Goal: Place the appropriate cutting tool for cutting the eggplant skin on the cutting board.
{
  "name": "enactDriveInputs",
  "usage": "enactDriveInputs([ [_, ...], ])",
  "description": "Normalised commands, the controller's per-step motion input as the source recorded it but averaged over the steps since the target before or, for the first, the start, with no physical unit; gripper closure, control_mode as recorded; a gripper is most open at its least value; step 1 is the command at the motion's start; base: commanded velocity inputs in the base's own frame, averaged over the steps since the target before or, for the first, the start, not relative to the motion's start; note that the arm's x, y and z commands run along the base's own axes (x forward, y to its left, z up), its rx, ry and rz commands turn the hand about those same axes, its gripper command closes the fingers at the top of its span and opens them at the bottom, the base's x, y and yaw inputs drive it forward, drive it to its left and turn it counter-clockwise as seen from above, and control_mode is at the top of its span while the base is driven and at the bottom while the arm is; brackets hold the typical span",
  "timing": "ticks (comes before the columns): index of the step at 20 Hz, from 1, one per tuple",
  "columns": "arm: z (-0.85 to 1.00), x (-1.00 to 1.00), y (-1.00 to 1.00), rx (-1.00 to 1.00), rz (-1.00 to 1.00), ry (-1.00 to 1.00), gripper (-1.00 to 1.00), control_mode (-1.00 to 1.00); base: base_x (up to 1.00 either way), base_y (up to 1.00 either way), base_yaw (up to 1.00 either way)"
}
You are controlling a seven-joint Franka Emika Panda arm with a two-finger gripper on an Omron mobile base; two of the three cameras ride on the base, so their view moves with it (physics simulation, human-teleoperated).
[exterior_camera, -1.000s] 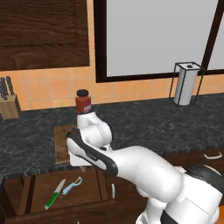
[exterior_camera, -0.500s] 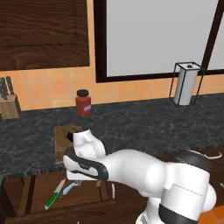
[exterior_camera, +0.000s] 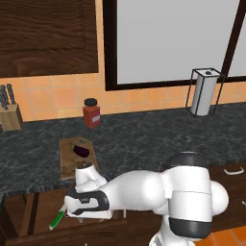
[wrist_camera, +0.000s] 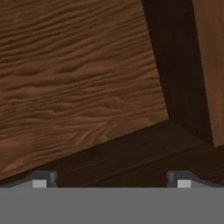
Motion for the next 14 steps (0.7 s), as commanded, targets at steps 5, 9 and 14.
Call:
enactDriveInputs([
  [5, -0.13, -0.63, 0.14, 0.00, 0.00, 0.04, -1.00, -1.00, 0.00, 0.00, 0.00],
  [9, 0.00, -0.97, 0.01, 0.02, 0.00, 0.00, -1.00, -1.00, 0.00, 0.00, 0.00],
  [14, 0.00, -1.00, 0.00, 0.09, -0.02, 0.01, -1.00, -1.00, 0.00, 0.00, 0.00],
])
